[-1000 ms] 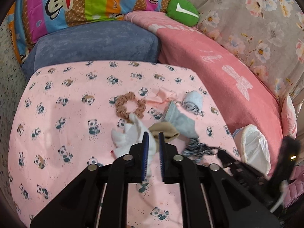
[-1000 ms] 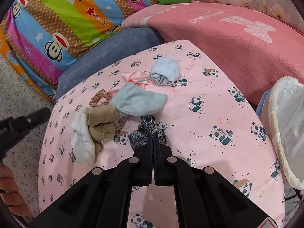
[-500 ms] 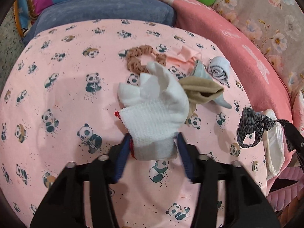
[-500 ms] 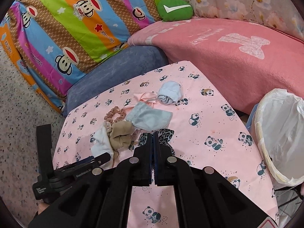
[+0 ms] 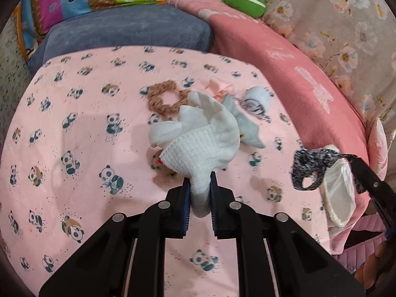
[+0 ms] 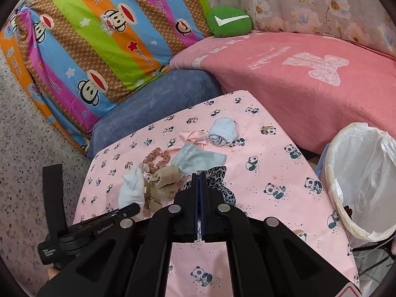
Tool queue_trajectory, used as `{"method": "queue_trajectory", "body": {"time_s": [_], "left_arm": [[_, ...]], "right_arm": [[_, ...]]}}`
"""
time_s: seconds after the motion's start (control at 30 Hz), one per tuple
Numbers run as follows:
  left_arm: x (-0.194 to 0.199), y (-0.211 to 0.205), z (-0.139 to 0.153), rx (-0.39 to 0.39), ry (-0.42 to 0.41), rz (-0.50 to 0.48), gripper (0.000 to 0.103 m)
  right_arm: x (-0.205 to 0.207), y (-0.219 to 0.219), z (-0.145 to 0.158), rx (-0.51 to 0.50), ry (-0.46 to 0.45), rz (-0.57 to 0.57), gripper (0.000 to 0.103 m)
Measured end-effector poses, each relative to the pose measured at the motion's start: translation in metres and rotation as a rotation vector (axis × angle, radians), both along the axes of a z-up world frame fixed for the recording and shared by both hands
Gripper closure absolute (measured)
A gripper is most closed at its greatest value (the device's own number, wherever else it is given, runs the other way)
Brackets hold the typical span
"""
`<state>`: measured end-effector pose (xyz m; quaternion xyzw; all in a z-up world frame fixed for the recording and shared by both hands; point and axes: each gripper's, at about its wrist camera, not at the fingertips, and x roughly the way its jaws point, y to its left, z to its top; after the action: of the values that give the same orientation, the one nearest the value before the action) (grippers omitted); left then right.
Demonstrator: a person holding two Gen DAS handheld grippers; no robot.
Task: Collect trash
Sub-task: 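Carry sock and scrunchie over the bin and open both grippers to drop them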
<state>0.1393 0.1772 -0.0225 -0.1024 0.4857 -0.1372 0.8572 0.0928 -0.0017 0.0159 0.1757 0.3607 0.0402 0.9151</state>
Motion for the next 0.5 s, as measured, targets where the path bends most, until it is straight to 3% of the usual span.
{"method": "queue_trajectory", "body": {"time_s": [0.23,0.5], "left_arm": [[-0.011,-0.046,0.048,-0.005,-0.103,-0.095,0.09],[-0.018,-0.106,0.078,0.005,-0.176,-0.207,0.09]], "right_arm": [[-0.019,-0.023,0.025,-0.005,-0.058,-0.046,0.1],[-0.043,-0.067,0.05,-0.013,-0.11,-0.127,0.1]]}}
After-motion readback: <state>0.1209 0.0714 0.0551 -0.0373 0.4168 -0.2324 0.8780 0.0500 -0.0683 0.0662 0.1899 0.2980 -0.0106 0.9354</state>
